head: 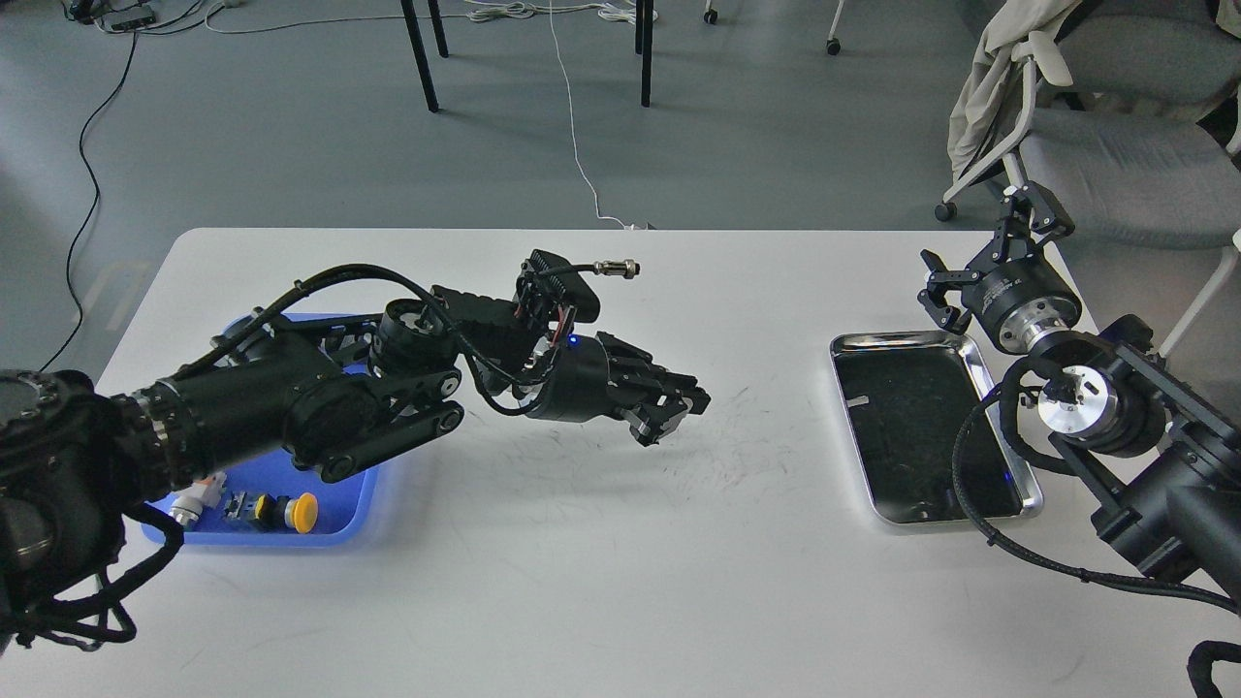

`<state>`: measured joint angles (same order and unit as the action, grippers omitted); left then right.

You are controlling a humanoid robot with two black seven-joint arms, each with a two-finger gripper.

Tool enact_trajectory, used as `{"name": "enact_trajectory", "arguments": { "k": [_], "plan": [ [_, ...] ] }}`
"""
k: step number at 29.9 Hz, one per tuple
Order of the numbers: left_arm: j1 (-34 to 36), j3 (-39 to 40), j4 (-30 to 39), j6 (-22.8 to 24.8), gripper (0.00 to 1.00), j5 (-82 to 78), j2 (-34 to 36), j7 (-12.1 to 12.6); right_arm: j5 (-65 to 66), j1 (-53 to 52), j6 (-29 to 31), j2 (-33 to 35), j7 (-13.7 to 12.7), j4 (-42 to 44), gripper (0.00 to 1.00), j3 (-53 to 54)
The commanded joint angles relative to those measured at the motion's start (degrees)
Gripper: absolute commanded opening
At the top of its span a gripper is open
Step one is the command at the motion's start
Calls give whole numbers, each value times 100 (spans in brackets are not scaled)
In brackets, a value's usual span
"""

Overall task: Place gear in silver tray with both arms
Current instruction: 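Lift the black gear and carry it toward the table center, then lower the left gripper and release the gear on the table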

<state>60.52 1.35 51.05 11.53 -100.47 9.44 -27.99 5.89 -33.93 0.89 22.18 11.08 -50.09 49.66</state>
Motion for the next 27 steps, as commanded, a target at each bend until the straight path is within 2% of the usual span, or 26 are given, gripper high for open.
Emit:
{"name": "enact_trajectory", "arguments": {
  "k": [1, 5, 15, 27],
  "plan": [
    [-32, -55, -315, -2, 10, 1, -556, -1, 0, -9, -1, 5, 0, -1, 98, 0],
    [-40, -161, -578, -10, 10, 10, -944, -1, 0, 0, -10, 5, 0, -1, 98, 0],
    [-137, -178, -1229, -19, 10, 10, -944, -1, 0, -9, -10, 5, 0, 8, 98, -17],
    [-374, -170, -1396, -63, 10, 27, -944, -1, 0, -9, -10, 5, 0, 52, 98, -44]
  ]
}}
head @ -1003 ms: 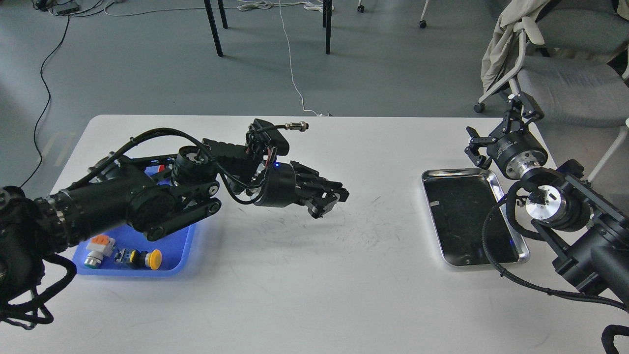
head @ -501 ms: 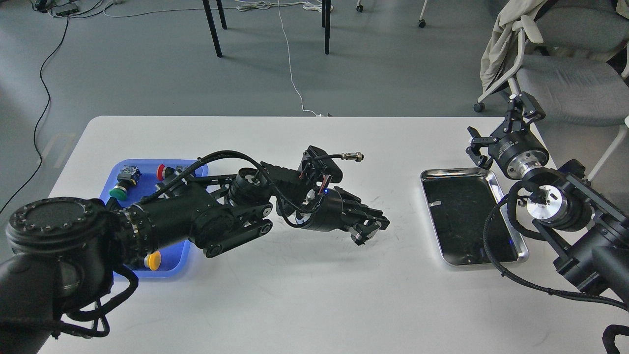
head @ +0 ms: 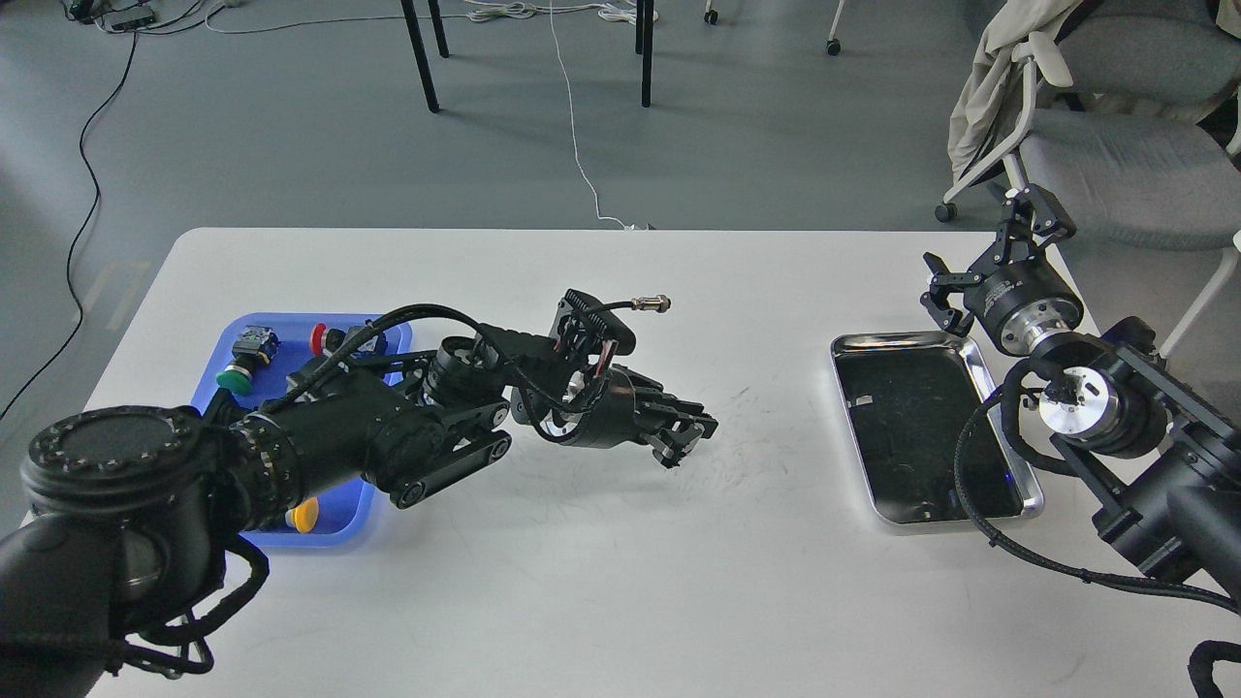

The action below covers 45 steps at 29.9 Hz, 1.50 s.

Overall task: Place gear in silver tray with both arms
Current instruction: 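Lower the left gripper and release the gear on the table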

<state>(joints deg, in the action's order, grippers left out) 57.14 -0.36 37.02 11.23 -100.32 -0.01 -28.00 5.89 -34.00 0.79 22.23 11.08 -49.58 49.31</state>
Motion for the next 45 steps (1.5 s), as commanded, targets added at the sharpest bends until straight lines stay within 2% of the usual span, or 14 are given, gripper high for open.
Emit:
{"name": "enact_trajectory", "arguments": {
  "k": [1, 10, 20, 34, 39, 45],
  "plan": [
    [-45, 1, 16, -68, 11, 12, 1, 0, 0, -2, 0, -8, 0, 1, 98, -10],
    [-1, -491, 68, -402, 10, -93, 1, 0, 9, -11, 0, 1, 0, 9, 98, -18],
    [-80, -500, 68, -464, 11, -243, 1, 0, 70, -28, -9, -8, 0, 36, 98, -123],
    [-195, -474, 148, -455, 17, 73, 1, 0, 70, -54, -26, -8, 0, 123, 98, -176],
    [-160, -474, 156, -455, 30, 416, 1, 0, 70, -54, -26, -8, 0, 141, 98, -176],
    [-63, -456, 183, -446, 33, 776, 1, 0, 70, -54, -26, 9, -9, 141, 98, -176]
  ]
}}
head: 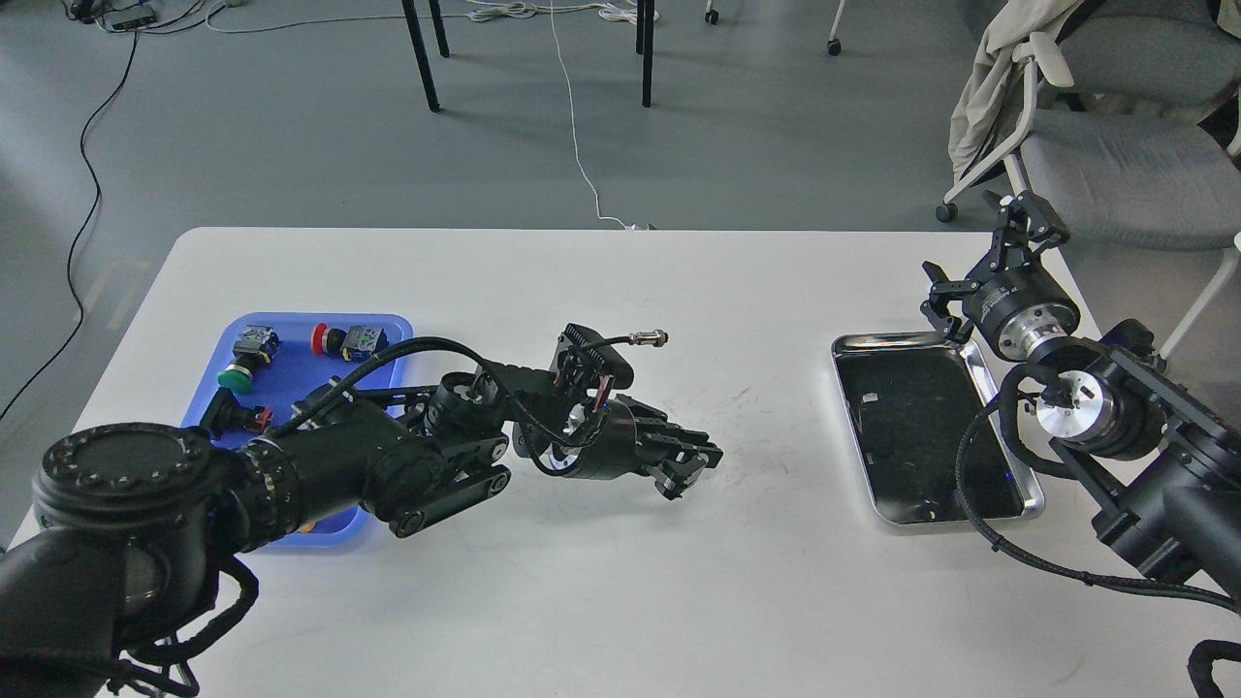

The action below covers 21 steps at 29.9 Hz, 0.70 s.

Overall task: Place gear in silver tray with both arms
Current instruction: 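Lower the left gripper and release the gear on the table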

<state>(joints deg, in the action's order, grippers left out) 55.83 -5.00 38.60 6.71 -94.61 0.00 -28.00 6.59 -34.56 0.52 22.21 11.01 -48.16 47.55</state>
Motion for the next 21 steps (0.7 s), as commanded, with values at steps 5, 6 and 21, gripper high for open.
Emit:
{"name": "enact_trajectory", "arguments": {
  "k": [5, 6, 21],
  "plan": [
    [112, 34, 25, -3, 37, 452, 0, 0, 9, -15, -8, 12, -37, 35, 98, -9],
    [112, 77, 25, 5, 39, 495, 0, 0, 9, -15, -17, 12, -55, 87, 98, -35],
    [683, 640, 139, 41, 77, 2094, 280, 0, 0, -367, 53, 389, -46, 70, 98, -949]
  ]
}}
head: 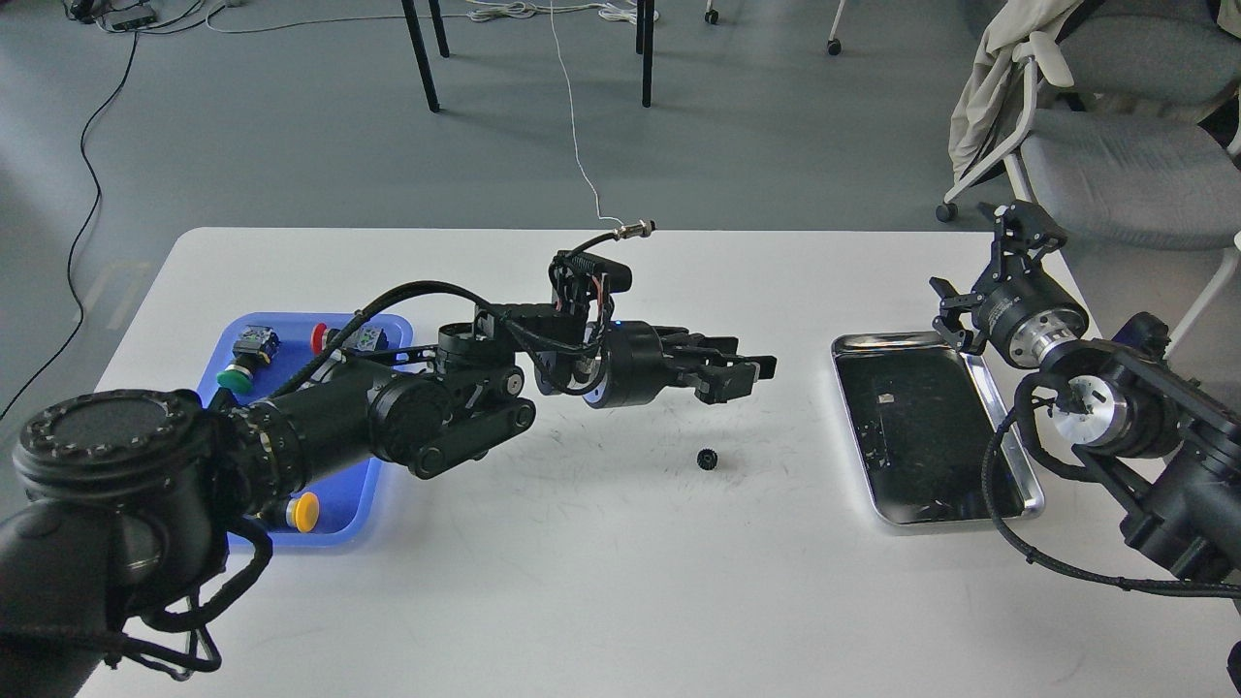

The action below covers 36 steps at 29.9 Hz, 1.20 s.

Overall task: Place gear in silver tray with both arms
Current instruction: 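Retract the left arm back beside the blue tray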

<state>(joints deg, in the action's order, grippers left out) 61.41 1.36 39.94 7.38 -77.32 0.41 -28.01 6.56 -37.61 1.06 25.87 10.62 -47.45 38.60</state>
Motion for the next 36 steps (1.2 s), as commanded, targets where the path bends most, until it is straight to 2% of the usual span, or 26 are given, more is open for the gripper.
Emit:
{"name": "enact_trajectory", "arguments": {
  "k": [1, 4, 7, 9, 14, 20, 26, 36],
  "plan": [
    [135, 4, 13, -26, 78, 480, 336, 1, 4, -71, -1, 41, -16, -19, 98, -63],
    [214, 83, 14, -9, 83, 884, 600, 1, -5, -89, 25, 155, -34, -115, 98, -159],
    [214, 311, -4, -35, 95, 1385, 855, 1, 21, -115, 43, 164, -25, -203, 98, -396],
    [223, 329, -4, -44, 97, 1631, 1056, 1, 74, -176, 43, 190, -16, -239, 98, -572],
    [249, 356, -258, 53, 97, 2167, 1418, 1, 653, -343, 34, 471, 28, -616, 98, -1012],
    [249, 365, -811, 571, 97, 3625, 1839, 1, 1330, -388, -27, 498, 45, -766, 98, -1047],
    [302, 373, -1743, 1291, 96, 4487, 1910, 1, 1848, -502, -27, 507, 45, -863, 98, -1065],
    [249, 434, -2833, 1872, 96, 5112, 1919, 1, 2842, -581, 87, 858, 45, -1470, 98, -1100]
  ]
}}
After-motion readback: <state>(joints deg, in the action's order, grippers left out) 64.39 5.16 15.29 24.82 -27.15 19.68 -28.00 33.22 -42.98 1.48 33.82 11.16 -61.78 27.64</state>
